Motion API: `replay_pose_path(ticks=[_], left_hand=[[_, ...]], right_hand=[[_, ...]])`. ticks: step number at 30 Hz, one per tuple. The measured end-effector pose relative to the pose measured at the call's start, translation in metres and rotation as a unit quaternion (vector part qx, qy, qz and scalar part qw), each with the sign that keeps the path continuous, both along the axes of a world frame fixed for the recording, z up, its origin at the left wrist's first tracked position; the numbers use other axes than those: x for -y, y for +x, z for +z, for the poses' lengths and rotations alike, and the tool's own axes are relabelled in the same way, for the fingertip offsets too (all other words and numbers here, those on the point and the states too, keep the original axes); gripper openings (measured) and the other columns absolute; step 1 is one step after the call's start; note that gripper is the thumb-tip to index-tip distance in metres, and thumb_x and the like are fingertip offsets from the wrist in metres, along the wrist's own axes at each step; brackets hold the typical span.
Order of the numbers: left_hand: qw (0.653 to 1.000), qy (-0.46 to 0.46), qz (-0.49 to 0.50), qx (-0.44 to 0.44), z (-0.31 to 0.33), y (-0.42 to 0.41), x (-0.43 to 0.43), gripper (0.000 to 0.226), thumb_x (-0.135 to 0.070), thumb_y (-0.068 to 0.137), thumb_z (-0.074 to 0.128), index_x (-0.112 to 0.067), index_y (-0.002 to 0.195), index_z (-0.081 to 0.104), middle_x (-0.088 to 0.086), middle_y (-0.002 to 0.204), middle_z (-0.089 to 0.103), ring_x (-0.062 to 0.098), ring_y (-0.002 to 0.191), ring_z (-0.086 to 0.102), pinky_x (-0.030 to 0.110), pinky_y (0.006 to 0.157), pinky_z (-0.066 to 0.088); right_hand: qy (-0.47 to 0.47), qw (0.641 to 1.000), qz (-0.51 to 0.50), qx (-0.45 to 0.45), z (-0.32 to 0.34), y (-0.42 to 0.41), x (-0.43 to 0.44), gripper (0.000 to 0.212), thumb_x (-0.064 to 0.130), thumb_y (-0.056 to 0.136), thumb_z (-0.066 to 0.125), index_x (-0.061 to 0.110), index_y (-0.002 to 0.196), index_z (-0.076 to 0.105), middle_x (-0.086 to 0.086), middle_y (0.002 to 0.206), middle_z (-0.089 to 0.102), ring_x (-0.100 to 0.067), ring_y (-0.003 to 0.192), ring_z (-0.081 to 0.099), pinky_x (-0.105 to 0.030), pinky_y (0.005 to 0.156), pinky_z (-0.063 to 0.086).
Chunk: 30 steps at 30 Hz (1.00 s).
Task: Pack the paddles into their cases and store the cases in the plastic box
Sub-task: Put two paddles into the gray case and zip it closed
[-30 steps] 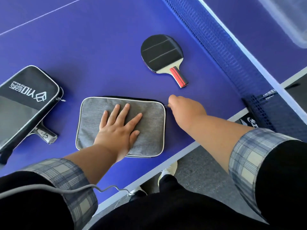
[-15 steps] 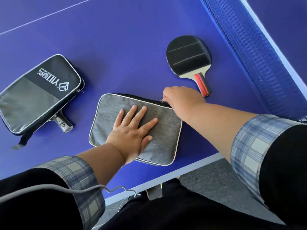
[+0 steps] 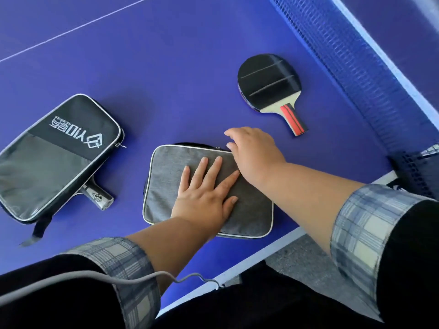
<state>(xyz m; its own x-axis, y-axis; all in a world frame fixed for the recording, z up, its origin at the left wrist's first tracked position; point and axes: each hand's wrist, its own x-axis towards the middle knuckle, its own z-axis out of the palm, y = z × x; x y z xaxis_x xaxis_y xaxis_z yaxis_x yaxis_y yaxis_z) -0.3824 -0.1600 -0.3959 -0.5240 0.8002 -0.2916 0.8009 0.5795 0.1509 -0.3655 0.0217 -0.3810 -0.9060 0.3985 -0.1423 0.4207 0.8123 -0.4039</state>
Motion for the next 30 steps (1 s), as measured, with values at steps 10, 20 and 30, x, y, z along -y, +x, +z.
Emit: replay_pose_path(ticks=[10, 20, 30], left_hand=[[0.912, 0.172, 0.289, 0.235, 0.024, -0.012, -0.036, 0.065, -0.029, 0.095, 0.049, -0.031, 0.154, 0.021, -0.007, 0.164, 0.016, 0.019, 0.149, 0.012, 0.040, 0.120, 0.009], [0.974, -0.014, 0.043, 0.223, 0.005, -0.156, -0.049, 0.037, -0.024, 0.104, 0.039, -0.035, 0.135, 0.055, 0.002, 0.131, 0.058, 0.028, 0.110, 0.059, 0.038, 0.088, 0.050], [0.979, -0.041, -0.151, 0.133, -0.002, -0.170, -0.061, 0.021, -0.045, 0.100, 0.045, -0.046, 0.114, 0.061, -0.009, 0.116, 0.050, 0.020, 0.101, 0.056, 0.039, 0.072, 0.048]], right_hand=[[-0.045, 0.990, -0.128, 0.023, 0.006, 0.025, 0.047, 0.049, 0.025, 0.101, 0.047, 0.021, 0.150, 0.043, 0.000, 0.160, 0.036, -0.020, 0.149, 0.024, -0.048, 0.123, 0.019], [0.139, 0.973, -0.020, 0.181, -0.012, 0.026, 0.062, 0.085, 0.079, 0.084, 0.014, 0.037, 0.157, 0.010, -0.005, 0.169, 0.008, -0.039, 0.153, 0.004, -0.069, 0.116, 0.009], [0.118, 0.979, -0.067, 0.153, -0.023, 0.005, 0.103, 0.108, 0.089, 0.076, 0.016, 0.021, 0.159, 0.008, -0.003, 0.169, 0.006, -0.028, 0.154, -0.001, -0.067, 0.117, 0.002]])
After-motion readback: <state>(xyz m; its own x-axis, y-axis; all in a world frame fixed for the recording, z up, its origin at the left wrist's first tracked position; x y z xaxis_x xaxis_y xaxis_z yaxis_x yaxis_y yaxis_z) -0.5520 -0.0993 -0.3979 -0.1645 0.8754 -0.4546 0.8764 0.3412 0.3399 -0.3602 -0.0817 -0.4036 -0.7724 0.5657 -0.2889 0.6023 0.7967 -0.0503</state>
